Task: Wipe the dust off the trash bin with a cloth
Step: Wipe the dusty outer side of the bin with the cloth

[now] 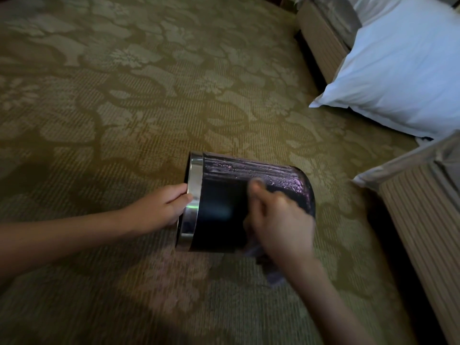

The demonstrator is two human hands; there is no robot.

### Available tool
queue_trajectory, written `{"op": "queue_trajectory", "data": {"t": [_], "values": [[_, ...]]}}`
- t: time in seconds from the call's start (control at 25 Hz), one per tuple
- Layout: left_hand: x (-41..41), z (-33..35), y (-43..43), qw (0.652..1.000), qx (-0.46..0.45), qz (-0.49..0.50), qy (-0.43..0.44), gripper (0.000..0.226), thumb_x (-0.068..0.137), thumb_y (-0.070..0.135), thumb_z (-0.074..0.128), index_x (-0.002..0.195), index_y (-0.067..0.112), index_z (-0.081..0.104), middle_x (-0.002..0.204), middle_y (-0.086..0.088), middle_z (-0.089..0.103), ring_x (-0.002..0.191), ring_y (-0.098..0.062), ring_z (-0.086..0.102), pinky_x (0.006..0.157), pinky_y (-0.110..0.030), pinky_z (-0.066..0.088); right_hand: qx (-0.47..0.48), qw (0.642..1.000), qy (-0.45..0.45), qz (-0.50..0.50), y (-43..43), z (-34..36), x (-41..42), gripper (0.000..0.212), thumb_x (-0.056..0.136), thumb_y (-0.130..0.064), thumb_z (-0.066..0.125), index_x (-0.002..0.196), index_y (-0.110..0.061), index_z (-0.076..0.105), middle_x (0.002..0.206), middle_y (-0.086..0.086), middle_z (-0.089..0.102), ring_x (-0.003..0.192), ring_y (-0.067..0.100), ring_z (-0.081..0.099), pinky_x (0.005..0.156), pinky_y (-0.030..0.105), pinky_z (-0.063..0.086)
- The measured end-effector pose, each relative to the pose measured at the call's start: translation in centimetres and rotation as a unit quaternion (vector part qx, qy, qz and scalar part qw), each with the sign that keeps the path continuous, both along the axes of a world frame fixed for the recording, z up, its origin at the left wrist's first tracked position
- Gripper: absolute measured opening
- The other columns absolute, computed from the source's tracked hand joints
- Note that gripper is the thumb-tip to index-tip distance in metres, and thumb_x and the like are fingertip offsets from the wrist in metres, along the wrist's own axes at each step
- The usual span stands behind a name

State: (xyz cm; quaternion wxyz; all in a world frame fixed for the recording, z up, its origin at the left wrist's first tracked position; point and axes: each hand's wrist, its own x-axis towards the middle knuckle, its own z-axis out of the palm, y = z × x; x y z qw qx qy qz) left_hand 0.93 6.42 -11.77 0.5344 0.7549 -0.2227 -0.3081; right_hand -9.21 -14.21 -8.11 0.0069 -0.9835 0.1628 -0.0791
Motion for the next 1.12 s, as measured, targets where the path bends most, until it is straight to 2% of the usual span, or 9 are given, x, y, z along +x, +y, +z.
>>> {"op": "queue_trajectory", "data": {"t": [0.12, 0.32, 0.4, 0.52, 0.64, 0.8, 0.92, 1.0, 1.12], "values": [[0.0, -0.1, -0.1, 1.000, -0.004, 0.000, -0.006, 0.024, 0.103, 0.016, 0.039, 0.095, 0.005, 0.058, 0.047, 0.009, 0.044, 0.044, -0.001, 0.037, 0.045, -0.017, 0.032, 0.062, 0.986, -0.011, -0.156, -5.9, 1.0, -2.6, 0.041, 0.098, -0.060, 0.033, 0.121, -0.043, 0.062, 0.100, 0.008, 0.071, 0.095, 0.036, 0.066, 0.076, 0.041, 0.049], [0.0, -0.2, 0.0, 1.000, 0.022, -0.008, -0.019, 0.027, 0.103, 0.018, 0.038, 0.086, 0.006, 0.055, 0.047, 0.010, 0.049, 0.042, 0.000, 0.042, 0.046, -0.013, 0.034, 0.069, 0.986, -0.018, -0.147, -4.6, 0.9, -1.8, 0.036, 0.101, -0.045, 0.039, 0.118, -0.031, 0.066, 0.100, 0.010, 0.070, 0.095, 0.037, 0.065, 0.074, 0.040, 0.046], [0.2, -0.3, 0.0, 1.000, 0.022, 0.003, -0.001, 0.030, 0.104, 0.018, 0.037, 0.090, -0.005, 0.050, 0.047, 0.009, 0.042, 0.041, -0.001, 0.038, 0.043, -0.014, 0.033, 0.037, 0.993, -0.012, -0.112, -2.9, 0.6, -0.6, 0.032, 0.101, -0.040, 0.038, 0.114, -0.026, 0.064, 0.092, 0.006, 0.069, 0.086, 0.034, 0.067, 0.065, 0.036, 0.044], [0.4, -0.4, -0.1, 0.997, -0.026, 0.029, 0.061, 0.028, 0.104, 0.014, 0.035, 0.081, 0.003, 0.046, 0.049, 0.007, 0.040, 0.040, -0.009, 0.042, 0.040, -0.020, 0.036, -0.005, 0.999, -0.010, 0.050, 3.8, -0.3, 1.6, 0.027, 0.097, -0.030, 0.041, 0.119, -0.022, 0.055, 0.086, -0.002, 0.066, 0.071, 0.026, 0.067, 0.049, 0.029, 0.031], [1.0, -0.8, -0.5, 0.980, -0.079, 0.106, 0.148, 0.031, 0.102, 0.008, 0.034, 0.077, 0.006, 0.051, 0.052, -0.006, 0.043, 0.037, -0.015, 0.047, 0.034, -0.022, 0.037, 0.022, 0.987, -0.019, 0.155, 8.8, -0.8, 3.3, 0.030, 0.093, -0.030, 0.046, 0.119, -0.021, 0.058, 0.085, -0.001, 0.064, 0.065, 0.025, 0.066, 0.051, 0.029, 0.027], [1.8, -0.8, -0.8, 0.977, -0.082, 0.093, 0.172, 0.029, 0.094, -0.003, 0.025, 0.076, 0.004, 0.046, 0.045, -0.001, 0.035, 0.034, -0.015, 0.049, 0.035, -0.020, 0.039, -0.005, 0.996, -0.019, 0.088, 4.9, -0.8, 2.5, 0.029, 0.100, -0.042, 0.041, 0.122, -0.033, 0.056, 0.080, -0.003, 0.059, 0.068, 0.028, 0.066, 0.050, 0.033, 0.037], [1.9, -0.6, -0.8, 0.977, -0.080, 0.083, 0.179, 0.035, 0.101, 0.009, 0.022, 0.073, 0.009, 0.043, 0.043, 0.003, 0.035, 0.035, -0.014, 0.049, 0.038, -0.022, 0.040, 0.019, 0.999, -0.022, -0.042, -1.2, -0.5, -0.1, 0.036, 0.102, -0.051, 0.033, 0.123, -0.034, 0.057, 0.090, 0.004, 0.066, 0.083, 0.033, 0.068, 0.064, 0.039, 0.050], [1.9, -0.8, -0.9, 0.977, -0.072, 0.082, 0.186, 0.036, 0.103, 0.014, 0.022, 0.074, 0.010, 0.043, 0.043, 0.003, 0.034, 0.035, -0.015, 0.047, 0.039, -0.024, 0.040, 0.061, 0.988, -0.032, -0.137, -4.9, 0.1, -1.7, 0.042, 0.099, -0.057, 0.033, 0.123, -0.037, 0.062, 0.097, 0.012, 0.069, 0.091, 0.038, 0.066, 0.074, 0.043, 0.049], [1.7, -0.8, -0.8, 0.983, -0.044, 0.059, 0.167, 0.033, 0.103, 0.018, 0.029, 0.073, 0.013, 0.040, 0.041, 0.006, 0.033, 0.035, -0.016, 0.047, 0.042, -0.029, 0.038, 0.085, 0.983, -0.039, -0.160, -6.0, 0.0, -2.1, 0.041, 0.098, -0.056, 0.037, 0.126, -0.039, 0.062, 0.103, 0.015, 0.070, 0.097, 0.041, 0.064, 0.079, 0.045, 0.047]]}}
